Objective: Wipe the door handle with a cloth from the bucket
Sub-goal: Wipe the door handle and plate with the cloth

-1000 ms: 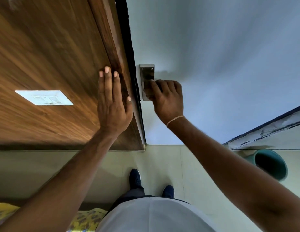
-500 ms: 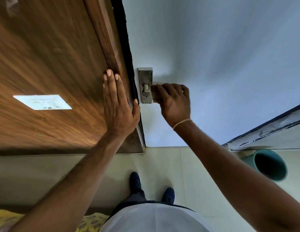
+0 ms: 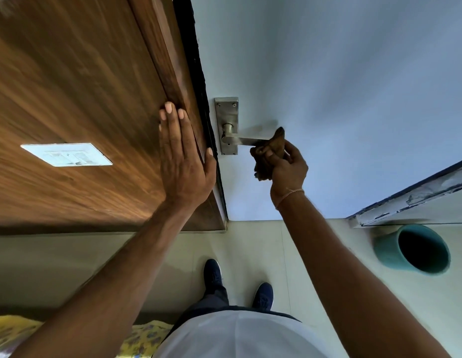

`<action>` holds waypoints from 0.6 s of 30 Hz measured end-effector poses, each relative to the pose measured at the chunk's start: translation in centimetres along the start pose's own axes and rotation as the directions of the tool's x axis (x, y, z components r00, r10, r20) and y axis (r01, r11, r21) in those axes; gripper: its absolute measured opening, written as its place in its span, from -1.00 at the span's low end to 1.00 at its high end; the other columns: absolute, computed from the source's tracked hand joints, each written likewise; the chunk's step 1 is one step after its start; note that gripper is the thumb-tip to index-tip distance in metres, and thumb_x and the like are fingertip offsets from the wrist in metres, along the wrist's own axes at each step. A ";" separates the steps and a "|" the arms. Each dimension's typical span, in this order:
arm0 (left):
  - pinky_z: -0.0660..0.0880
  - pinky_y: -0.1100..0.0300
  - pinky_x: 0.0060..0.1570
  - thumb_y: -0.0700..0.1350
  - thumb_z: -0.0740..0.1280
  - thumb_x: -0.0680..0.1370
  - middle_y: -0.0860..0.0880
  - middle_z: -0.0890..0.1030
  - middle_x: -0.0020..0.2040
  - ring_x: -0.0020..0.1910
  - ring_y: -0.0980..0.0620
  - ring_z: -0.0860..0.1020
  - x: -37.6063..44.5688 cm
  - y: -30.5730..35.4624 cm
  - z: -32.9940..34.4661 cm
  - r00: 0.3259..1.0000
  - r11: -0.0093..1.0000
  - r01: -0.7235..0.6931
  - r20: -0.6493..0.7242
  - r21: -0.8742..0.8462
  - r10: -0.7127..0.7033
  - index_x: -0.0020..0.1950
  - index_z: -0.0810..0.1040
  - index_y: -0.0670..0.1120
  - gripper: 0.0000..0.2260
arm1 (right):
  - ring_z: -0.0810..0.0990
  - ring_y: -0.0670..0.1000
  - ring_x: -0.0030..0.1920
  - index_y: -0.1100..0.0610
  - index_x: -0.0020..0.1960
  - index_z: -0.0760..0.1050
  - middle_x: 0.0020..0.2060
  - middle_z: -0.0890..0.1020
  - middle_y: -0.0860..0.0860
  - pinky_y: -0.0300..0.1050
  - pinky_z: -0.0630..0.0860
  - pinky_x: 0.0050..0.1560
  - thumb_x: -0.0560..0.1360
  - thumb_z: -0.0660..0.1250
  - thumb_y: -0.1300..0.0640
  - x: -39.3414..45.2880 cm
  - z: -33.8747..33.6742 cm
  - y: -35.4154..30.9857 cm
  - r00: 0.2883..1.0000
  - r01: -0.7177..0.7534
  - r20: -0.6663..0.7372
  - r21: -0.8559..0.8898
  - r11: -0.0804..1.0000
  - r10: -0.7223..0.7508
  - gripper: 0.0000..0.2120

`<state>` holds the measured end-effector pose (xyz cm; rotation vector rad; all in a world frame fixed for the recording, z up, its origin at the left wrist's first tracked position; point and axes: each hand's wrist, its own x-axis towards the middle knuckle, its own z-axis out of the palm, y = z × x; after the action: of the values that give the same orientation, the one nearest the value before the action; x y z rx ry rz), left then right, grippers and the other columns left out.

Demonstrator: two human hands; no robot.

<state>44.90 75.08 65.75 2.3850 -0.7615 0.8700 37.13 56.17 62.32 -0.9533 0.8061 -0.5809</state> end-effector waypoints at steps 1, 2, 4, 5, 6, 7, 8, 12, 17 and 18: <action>0.21 -0.29 0.66 -0.10 0.36 0.67 -0.44 0.17 0.65 0.69 -0.38 0.13 0.0 0.0 0.1 1.000 1.000 0.002 -0.004 -0.002 -0.002 0.65 0.12 -0.40 -0.29 | 0.63 0.27 -0.37 0.28 0.38 0.53 -0.10 0.71 0.29 0.01 0.56 -0.43 0.57 0.37 0.46 -0.1 0.3 0.4 0.998 -0.055 0.002 0.072 0.996 0.055 -0.61; 0.20 -0.29 0.66 -0.09 0.37 0.67 -0.45 0.17 0.65 0.68 -0.39 0.13 0.0 0.1 0.2 1.000 1.000 0.004 -0.007 -0.003 -0.004 0.65 0.12 -0.41 -0.29 | 0.61 0.26 -0.39 0.32 0.39 0.51 -0.10 0.67 0.35 0.03 0.54 -0.39 0.59 0.32 0.46 -0.1 0.5 0.7 0.994 -0.110 0.021 0.139 0.984 0.108 -0.62; 0.19 -0.29 0.67 -0.09 0.37 0.67 -0.45 0.17 0.65 0.68 -0.41 0.14 0.0 0.2 0.4 1.000 1.000 0.011 -0.006 -0.007 -0.011 0.65 0.12 -0.42 -0.28 | 0.62 0.29 -0.32 0.37 0.43 0.45 0.00 0.61 0.39 0.08 0.54 -0.31 0.61 0.22 0.44 -0.2 0.6 0.8 0.974 -0.217 0.116 0.235 0.947 0.194 -0.61; 0.18 -0.29 0.67 -0.09 0.37 0.67 -0.46 0.17 0.65 0.68 -0.41 0.13 -0.1 0.2 0.4 1.000 1.000 0.016 -0.006 -0.005 -0.016 0.65 0.11 -0.42 -0.28 | 0.62 0.30 -0.26 0.39 0.46 0.42 0.06 0.59 0.37 0.09 0.56 -0.28 0.63 0.18 0.41 -0.2 0.6 0.6 0.957 -0.269 0.184 0.268 0.925 0.225 -0.60; 0.17 -0.29 0.67 -0.09 0.37 0.67 -0.46 0.16 0.65 0.68 -0.42 0.13 -0.1 0.2 0.4 1.000 1.000 0.018 -0.003 -0.008 -0.018 0.65 0.11 -0.42 -0.28 | 0.62 0.29 -0.20 0.39 0.50 0.39 0.11 0.56 0.34 0.08 0.60 -0.27 0.65 0.14 0.38 -0.2 0.6 0.4 0.939 -0.316 0.235 0.294 0.902 0.252 -0.58; 0.17 -0.29 0.67 -0.09 0.36 0.67 -0.47 0.16 0.65 0.68 -0.42 0.12 -0.1 0.3 0.5 1.000 1.000 0.019 0.000 -0.012 -0.019 0.64 0.10 -0.43 -0.29 | 0.62 0.28 -0.15 0.39 0.53 0.36 0.15 0.54 0.31 0.06 0.64 -0.25 0.67 0.11 0.34 -0.2 0.5 0.2 0.922 -0.356 0.271 0.313 0.880 0.277 -0.57; 0.17 -0.30 0.67 -0.09 0.36 0.68 -0.47 0.15 0.65 0.68 -0.42 0.12 -0.1 0.2 0.4 1.000 1.000 0.021 -0.001 -0.012 -0.021 0.64 0.10 -0.43 -0.29 | 0.62 0.27 -0.11 0.37 0.55 0.35 0.17 0.53 0.30 0.04 0.67 -0.23 0.68 0.09 0.31 -0.2 0.8 0.2 0.905 -0.398 0.288 0.319 0.860 0.312 -0.55; 0.18 -0.32 0.66 -0.12 0.36 0.67 -0.47 0.15 0.65 0.68 -0.43 0.12 0.0 0.1 0.1 1.000 0.999 0.011 0.012 -0.034 -0.010 0.64 0.11 -0.44 -0.30 | 0.64 0.37 0.29 0.37 0.52 0.42 0.38 0.57 0.34 0.12 0.71 0.09 0.68 0.11 0.24 -1.1 2.8 1.3 0.829 -0.547 0.316 0.286 0.787 0.461 -0.55; 0.19 -0.31 0.66 -0.15 0.34 0.69 -0.44 0.15 0.66 0.69 -0.40 0.11 0.0 -0.5 -0.6 0.999 0.999 -0.018 0.031 -0.041 0.019 0.66 0.11 -0.40 -0.33 | 0.67 0.31 0.11 0.32 0.17 0.57 0.12 0.65 0.33 0.15 0.63 0.19 0.57 0.07 0.22 -2.9 5.9 0.1 0.758 -0.629 0.502 0.396 0.669 0.416 -0.64; 0.19 -0.30 0.66 -0.15 0.32 0.69 -0.43 0.15 0.67 0.70 -0.39 0.11 0.0 -0.7 -0.7 0.999 0.999 -0.023 0.034 -0.045 0.025 0.66 0.10 -0.39 -0.34 | 0.66 0.31 0.12 0.30 0.10 0.56 0.08 0.66 0.33 0.17 0.60 0.24 0.58 0.07 0.22 -3.0 6.3 -0.3 0.751 -0.634 0.523 0.403 0.660 0.402 -0.68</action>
<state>45.02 75.98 66.05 2.3618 -0.8163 0.8143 40.47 61.33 65.72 -0.2240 0.4595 -0.0696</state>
